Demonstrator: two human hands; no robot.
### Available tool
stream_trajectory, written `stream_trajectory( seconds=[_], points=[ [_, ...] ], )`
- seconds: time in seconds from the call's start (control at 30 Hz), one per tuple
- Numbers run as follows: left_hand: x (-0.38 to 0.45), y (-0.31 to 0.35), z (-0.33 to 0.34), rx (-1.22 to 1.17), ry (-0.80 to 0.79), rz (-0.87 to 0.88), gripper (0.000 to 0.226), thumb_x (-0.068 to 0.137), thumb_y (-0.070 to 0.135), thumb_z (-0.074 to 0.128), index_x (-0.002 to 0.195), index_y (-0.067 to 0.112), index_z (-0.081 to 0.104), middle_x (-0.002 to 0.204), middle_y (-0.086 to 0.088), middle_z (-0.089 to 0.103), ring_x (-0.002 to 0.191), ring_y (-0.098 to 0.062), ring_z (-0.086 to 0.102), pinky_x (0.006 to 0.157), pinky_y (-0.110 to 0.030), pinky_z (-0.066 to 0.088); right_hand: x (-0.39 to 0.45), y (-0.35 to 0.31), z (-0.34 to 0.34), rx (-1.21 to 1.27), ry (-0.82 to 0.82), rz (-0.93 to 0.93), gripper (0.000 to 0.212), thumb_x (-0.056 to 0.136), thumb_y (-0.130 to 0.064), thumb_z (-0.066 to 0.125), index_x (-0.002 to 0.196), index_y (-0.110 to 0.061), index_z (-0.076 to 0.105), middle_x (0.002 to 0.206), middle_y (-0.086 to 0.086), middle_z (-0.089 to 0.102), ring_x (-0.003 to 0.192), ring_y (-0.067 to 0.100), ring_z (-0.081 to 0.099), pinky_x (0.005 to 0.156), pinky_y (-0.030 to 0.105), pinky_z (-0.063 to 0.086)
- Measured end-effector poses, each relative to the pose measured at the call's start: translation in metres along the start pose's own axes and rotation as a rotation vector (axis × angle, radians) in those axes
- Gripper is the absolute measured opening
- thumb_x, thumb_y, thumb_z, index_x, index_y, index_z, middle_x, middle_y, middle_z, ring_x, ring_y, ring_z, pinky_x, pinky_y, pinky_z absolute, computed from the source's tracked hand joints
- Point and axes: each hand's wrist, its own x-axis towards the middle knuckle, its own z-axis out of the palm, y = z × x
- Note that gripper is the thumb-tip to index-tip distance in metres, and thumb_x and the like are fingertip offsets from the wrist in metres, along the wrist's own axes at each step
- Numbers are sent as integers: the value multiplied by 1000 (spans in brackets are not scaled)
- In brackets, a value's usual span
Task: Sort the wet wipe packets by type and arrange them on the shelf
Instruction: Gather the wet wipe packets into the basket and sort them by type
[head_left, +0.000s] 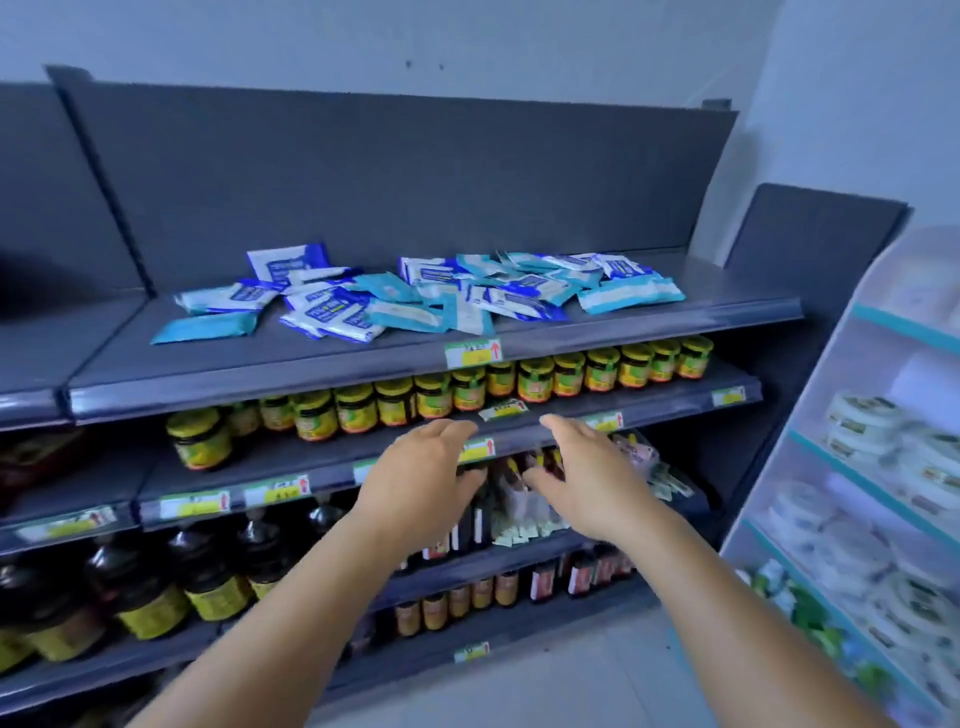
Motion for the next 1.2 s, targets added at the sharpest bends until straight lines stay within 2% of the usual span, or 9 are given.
stream_trajectory(
  seconds=[0.3,0.47,0.63,0.77,0.83,0.9,1.07,1.13,1.2],
  points=[
    [-1,-90,-59,65,153,-210,53,94,37,50,144,27,34,145,9,41,129,-14,42,99,-26,36,81,-97,11,-32,-6,-238,68,94,-47,49,151,-23,20,156,-5,24,142,16,25,112,34,27],
    [24,-132,-75,93,168,-304,54,95,37,49,145,28,31,147,10,38,132,-14,39,101,-28,36,137,-129,18,-20,-24,-335,65,95,-46,50,149,-24,21,153,-6,28,138,17,30,109,35,33],
    [66,-171,-84,124,169,-374,53,95,37,48,145,29,31,147,9,38,132,-14,38,101,-28,35,205,-148,23,-6,-28,-387,62,96,-42,49,149,-20,25,153,-2,29,139,18,28,111,33,27],
    [100,-208,-81,164,137,-461,54,95,36,48,145,27,31,147,5,39,130,-18,41,100,-29,36,261,-153,33,-137,-57,-340,53,99,-32,41,148,-19,25,153,1,29,140,24,26,113,37,27],
    [112,-229,-77,179,118,-519,54,96,36,46,146,24,30,147,3,39,131,-20,41,102,-31,35,283,-154,39,-205,-114,-206,54,97,-23,39,148,-20,22,155,2,25,141,31,22,112,44,27],
    [121,-250,-73,187,92,-566,54,97,37,45,146,21,31,148,1,38,132,-21,40,103,-32,34,297,-155,45,-214,-184,-119,57,92,-13,41,146,-18,23,151,5,26,136,34,28,106,46,33],
    [138,-293,-65,159,28,-619,48,98,34,41,142,15,34,150,-2,34,136,-23,34,108,-36,31,317,-163,55,-164,-170,-299,61,91,-3,40,148,-12,22,154,3,23,140,24,25,112,35,30],
    [144,-307,-64,202,15,-613,48,98,31,39,143,15,33,152,-2,30,140,-23,28,111,-37,27,323,-169,56,-111,-214,-390,65,91,2,36,151,-18,19,158,-6,18,143,15,21,113,29,26],
    [149,-321,-64,265,-23,-618,48,98,28,35,145,17,30,155,-2,24,144,-22,18,114,-40,21,328,-175,57,-65,-242,-449,66,91,3,33,150,-27,25,157,-12,19,143,11,22,115,27,24]
  ],
)
